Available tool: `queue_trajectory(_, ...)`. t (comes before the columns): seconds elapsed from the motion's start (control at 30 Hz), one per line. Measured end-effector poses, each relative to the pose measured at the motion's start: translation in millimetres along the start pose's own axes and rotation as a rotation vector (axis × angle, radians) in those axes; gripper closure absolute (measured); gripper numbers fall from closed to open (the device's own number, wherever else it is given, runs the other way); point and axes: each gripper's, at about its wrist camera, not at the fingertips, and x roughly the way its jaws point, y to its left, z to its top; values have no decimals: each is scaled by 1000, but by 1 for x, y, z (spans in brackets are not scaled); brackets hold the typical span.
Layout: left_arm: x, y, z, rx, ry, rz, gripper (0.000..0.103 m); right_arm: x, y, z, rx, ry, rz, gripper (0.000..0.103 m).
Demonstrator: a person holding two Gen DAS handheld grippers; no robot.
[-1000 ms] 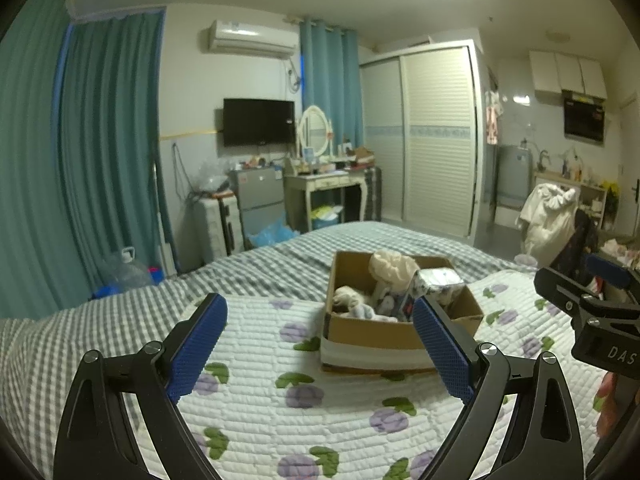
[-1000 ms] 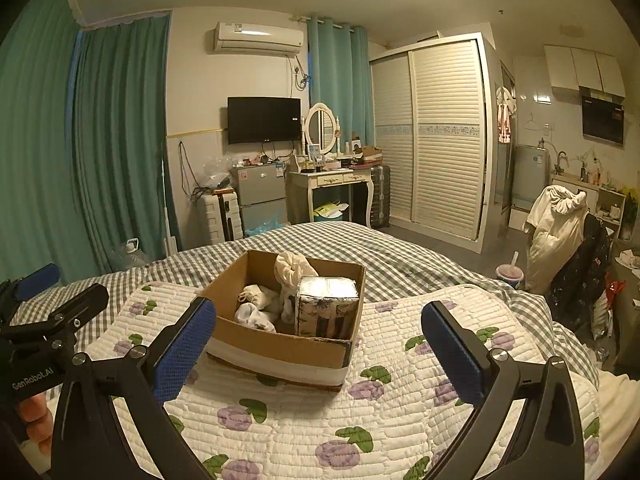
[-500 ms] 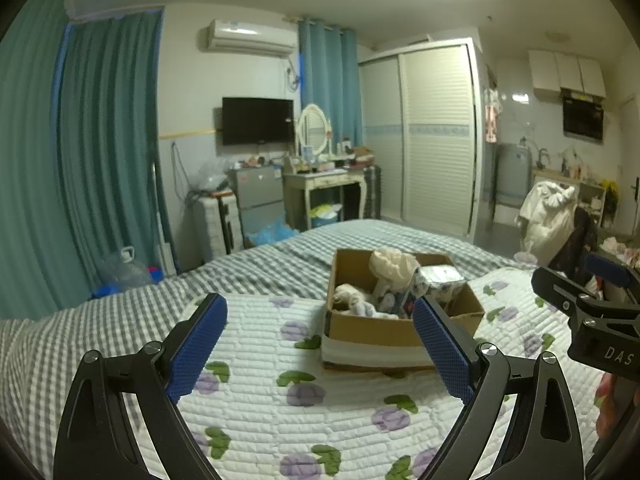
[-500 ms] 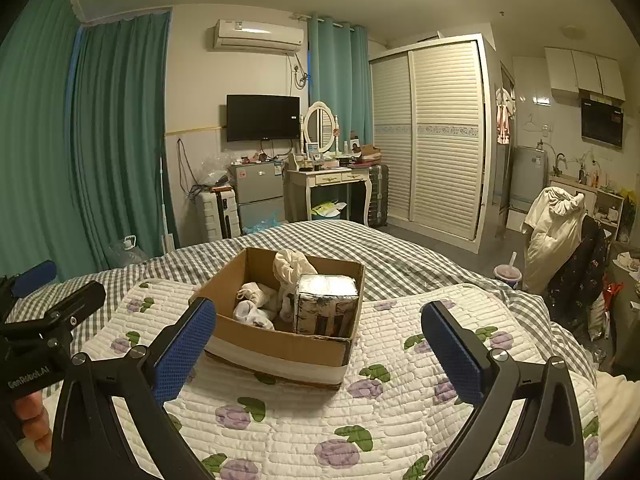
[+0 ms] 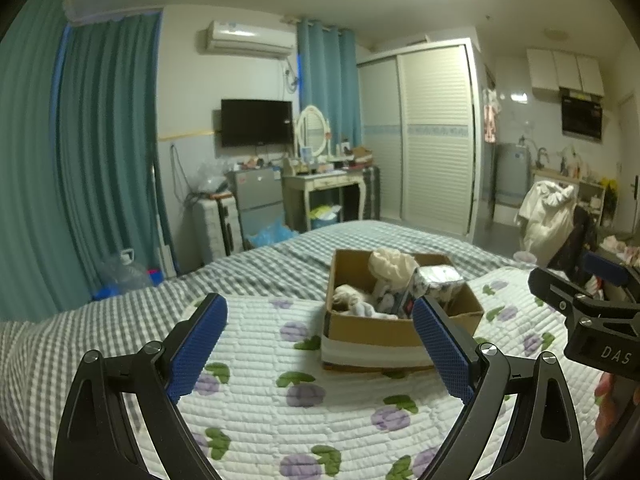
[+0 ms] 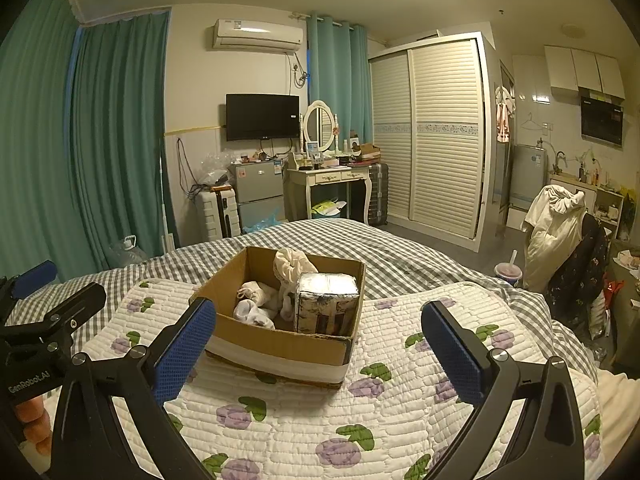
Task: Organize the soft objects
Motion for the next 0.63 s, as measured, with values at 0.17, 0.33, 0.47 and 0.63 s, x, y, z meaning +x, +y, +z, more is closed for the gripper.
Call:
queue_trajectory(0.17,0,0,0,-1,1,0,7,0,0,0,1,-1,0,0)
queue_trajectory(0.33,0,1,0,-2,1,1,7,0,0,0,0,1,1,0)
queue_trajectory(0.47,1,2,0,-14,6,0,7,0,0,-1,2,3,-1,0)
queue_trajectory(0.63,-1,2,1,-15,-1,3,7,0,2,-4,1,4,-5,0)
